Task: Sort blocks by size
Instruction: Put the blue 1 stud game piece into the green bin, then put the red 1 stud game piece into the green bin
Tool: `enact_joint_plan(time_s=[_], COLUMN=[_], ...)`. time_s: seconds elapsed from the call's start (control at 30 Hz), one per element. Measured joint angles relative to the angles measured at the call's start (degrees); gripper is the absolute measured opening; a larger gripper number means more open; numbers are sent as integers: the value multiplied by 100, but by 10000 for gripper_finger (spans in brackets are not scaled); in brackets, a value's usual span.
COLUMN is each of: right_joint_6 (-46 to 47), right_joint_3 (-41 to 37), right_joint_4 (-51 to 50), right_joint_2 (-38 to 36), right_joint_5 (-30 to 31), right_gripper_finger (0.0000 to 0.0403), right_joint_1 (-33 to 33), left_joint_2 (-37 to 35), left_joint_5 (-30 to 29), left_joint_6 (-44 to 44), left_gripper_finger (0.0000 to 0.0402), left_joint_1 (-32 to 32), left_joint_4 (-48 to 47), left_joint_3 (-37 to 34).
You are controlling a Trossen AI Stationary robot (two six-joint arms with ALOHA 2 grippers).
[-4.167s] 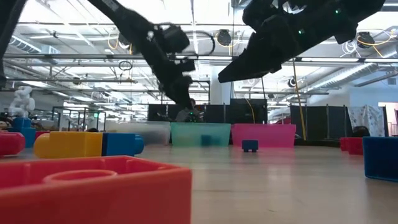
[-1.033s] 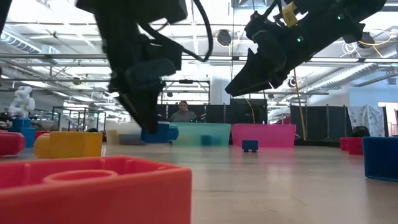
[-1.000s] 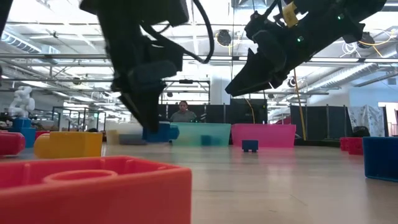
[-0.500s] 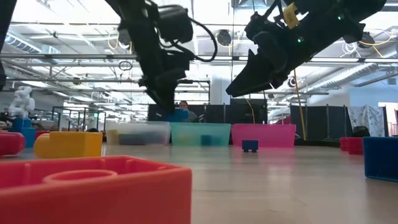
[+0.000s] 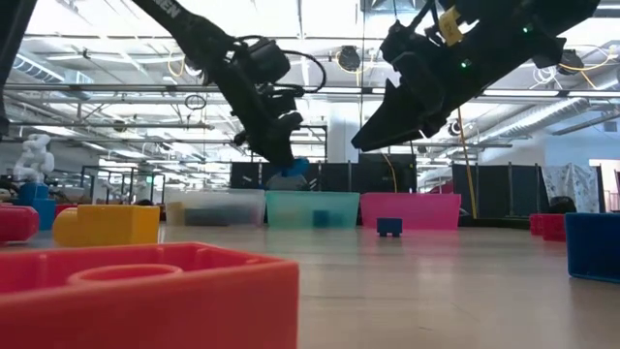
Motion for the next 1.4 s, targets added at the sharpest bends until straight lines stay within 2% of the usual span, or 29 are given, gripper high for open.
enact_joint_plan(time_s=[0.27, 0.47, 0.83, 1.03, 1.23, 1.4], right_joint_6=[1, 3, 5, 3, -8, -36], right_joint_3=[0, 0, 0, 0, 0, 0], right_joint_4=[-91, -99, -98, -92, -90, -90], right_joint_2=[0, 0, 0, 0, 0, 0], right_joint_5=[0, -1, -4, -4, -4, -4], right_gripper_finger=[210, 210, 210, 210, 210, 210], right_joint_1=[-35, -37, -37, -40, -40, -40], left_joint_2=[235, 276, 259, -160, -848, -1364], left_joint_5=[68, 69, 84, 237, 226, -210], left_joint_6=[-34, -18, -10, -8, -31, -424], left_gripper_finger=[152, 168, 173, 174, 173, 173], left_joint_1=[375, 387, 385, 369, 69, -506], left_joint_4=[332, 425, 404, -656, -2355, -3635], left_joint_3=[4, 0, 0, 0, 0, 0])
